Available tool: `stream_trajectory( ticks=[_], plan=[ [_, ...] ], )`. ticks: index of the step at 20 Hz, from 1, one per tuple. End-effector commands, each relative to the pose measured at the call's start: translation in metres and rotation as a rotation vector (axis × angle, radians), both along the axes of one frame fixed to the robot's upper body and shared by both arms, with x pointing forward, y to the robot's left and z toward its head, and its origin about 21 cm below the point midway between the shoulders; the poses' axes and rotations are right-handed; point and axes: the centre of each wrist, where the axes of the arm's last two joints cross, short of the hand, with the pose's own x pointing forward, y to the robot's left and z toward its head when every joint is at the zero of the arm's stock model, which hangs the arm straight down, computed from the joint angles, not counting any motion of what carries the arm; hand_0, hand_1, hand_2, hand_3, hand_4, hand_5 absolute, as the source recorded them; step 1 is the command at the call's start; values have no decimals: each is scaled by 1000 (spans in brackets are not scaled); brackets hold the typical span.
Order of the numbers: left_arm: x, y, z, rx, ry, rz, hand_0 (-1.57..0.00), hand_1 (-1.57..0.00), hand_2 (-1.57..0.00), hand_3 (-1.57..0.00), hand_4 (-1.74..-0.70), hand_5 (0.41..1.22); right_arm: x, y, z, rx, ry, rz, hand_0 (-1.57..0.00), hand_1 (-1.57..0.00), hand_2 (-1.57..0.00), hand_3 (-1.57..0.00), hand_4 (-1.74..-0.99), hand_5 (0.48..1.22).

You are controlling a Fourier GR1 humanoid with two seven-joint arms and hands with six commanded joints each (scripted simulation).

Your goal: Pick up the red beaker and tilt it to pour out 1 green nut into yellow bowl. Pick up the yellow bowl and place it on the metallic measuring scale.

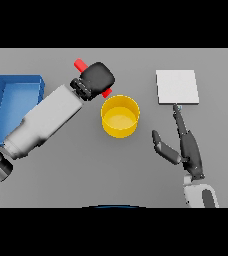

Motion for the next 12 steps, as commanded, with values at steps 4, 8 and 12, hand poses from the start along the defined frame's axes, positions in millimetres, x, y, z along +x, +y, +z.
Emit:
stream_trajectory(
  ticks=[4,8,12],
  plan=[
    [3,-14,4,186,-69,-34,-1571,-1571,-1571,-1571,-1718,1220,-1,4,0,-2,-11,11,1,1,1,1,-1063,694],
    [2,-22,2,269,-121,-75,-1571,-1571,-1571,-1571,-1732,1220,-1,1,1,3,-10,6,1,1,1,1,-1060,696],
    [-3,-32,-7,332,-197,-126,-1571,-1571,-1571,-1571,-1736,1221,1,1,-1,20,-17,11,1,1,1,1,-1053,697]
  ],
)
